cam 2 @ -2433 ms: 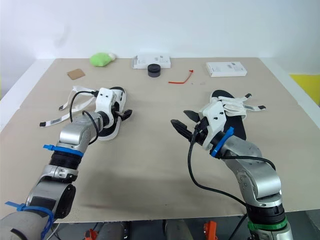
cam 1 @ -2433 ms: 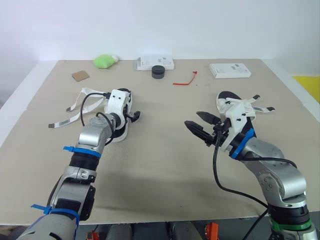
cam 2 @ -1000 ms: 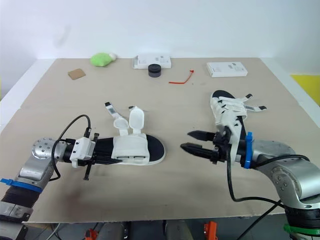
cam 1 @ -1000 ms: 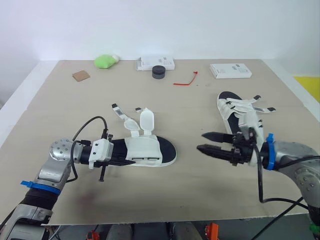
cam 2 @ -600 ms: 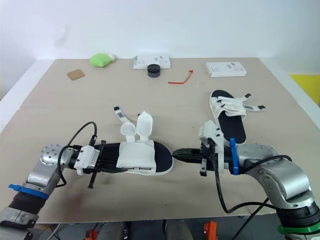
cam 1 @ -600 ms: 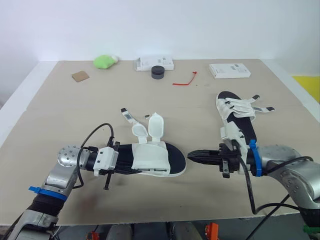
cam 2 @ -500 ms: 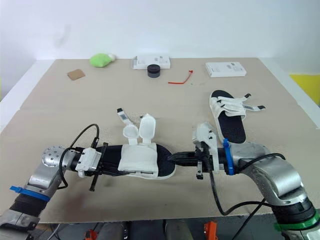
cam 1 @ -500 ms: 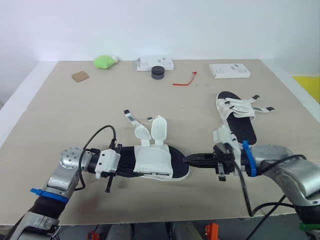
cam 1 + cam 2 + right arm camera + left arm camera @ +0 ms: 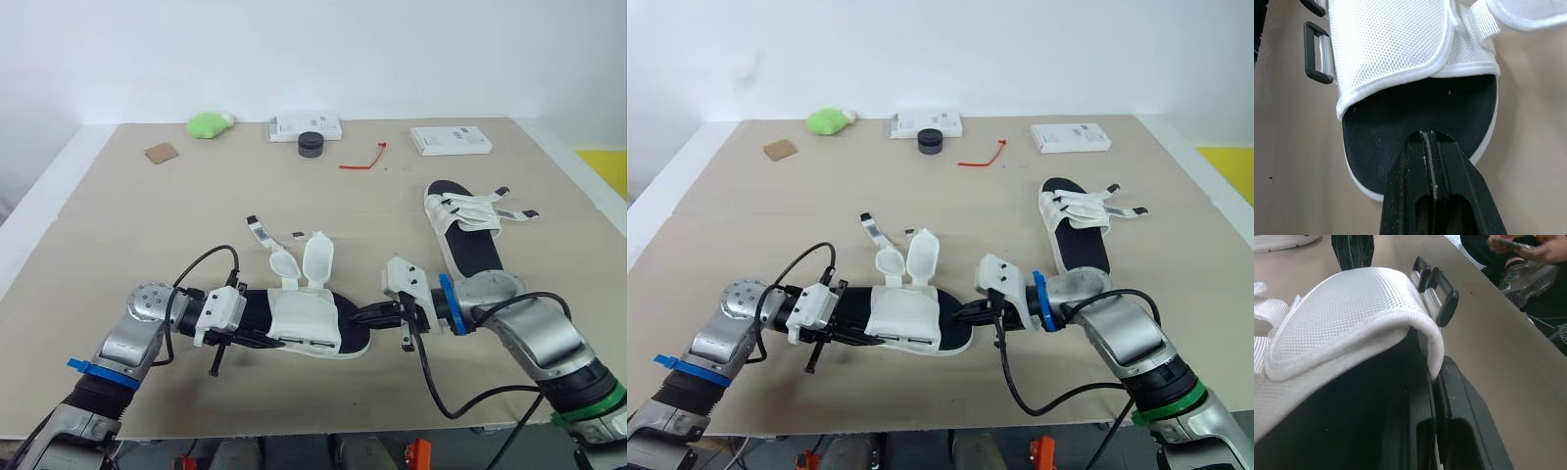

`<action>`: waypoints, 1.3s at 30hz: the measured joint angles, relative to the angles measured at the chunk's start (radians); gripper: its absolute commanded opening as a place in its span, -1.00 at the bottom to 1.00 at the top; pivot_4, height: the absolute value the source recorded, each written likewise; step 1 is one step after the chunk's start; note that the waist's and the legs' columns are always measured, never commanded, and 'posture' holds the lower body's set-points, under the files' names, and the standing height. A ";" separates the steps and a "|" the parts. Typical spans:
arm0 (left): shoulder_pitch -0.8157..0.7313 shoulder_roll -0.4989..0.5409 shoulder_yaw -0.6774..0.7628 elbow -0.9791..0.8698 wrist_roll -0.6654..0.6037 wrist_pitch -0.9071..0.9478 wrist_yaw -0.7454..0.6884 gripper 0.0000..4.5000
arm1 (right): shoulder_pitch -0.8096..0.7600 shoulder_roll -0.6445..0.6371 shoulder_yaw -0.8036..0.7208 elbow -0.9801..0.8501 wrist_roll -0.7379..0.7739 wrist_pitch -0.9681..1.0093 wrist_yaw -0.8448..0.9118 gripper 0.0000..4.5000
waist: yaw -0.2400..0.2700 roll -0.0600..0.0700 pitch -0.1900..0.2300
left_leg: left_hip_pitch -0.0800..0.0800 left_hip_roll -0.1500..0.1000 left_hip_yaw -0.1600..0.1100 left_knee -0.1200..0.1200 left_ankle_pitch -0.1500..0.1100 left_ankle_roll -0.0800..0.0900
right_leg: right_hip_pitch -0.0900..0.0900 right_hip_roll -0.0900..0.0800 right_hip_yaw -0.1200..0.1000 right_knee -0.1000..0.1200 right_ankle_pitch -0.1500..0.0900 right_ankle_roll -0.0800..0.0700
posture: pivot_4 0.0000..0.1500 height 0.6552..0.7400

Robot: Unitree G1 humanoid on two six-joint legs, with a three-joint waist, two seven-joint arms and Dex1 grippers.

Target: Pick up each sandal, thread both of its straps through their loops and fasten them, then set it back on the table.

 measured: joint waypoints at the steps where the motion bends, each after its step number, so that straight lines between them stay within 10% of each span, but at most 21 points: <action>1: -0.002 0.001 -0.001 -0.005 -0.001 0.025 0.002 -1.00 | -0.005 0.008 0.005 0.005 -0.004 -0.001 0.001 -0.99 | 0.000 0.000 -0.001 | 0.000 0.000 0.000 0.000 0.000 0.000 | 0.000 0.000 0.000 0.000 0.000 0.000 | 1.00 1.00; 39: -0.009 -0.038 -0.001 -0.041 -0.007 0.188 0.049 -1.00 | -0.103 0.215 0.030 0.216 -0.036 -0.040 0.118 -0.99 | 0.000 0.002 -0.004 | 0.001 -0.001 0.000 0.001 0.000 0.000 | 0.001 0.000 0.000 0.002 0.000 0.000 | 1.00 1.00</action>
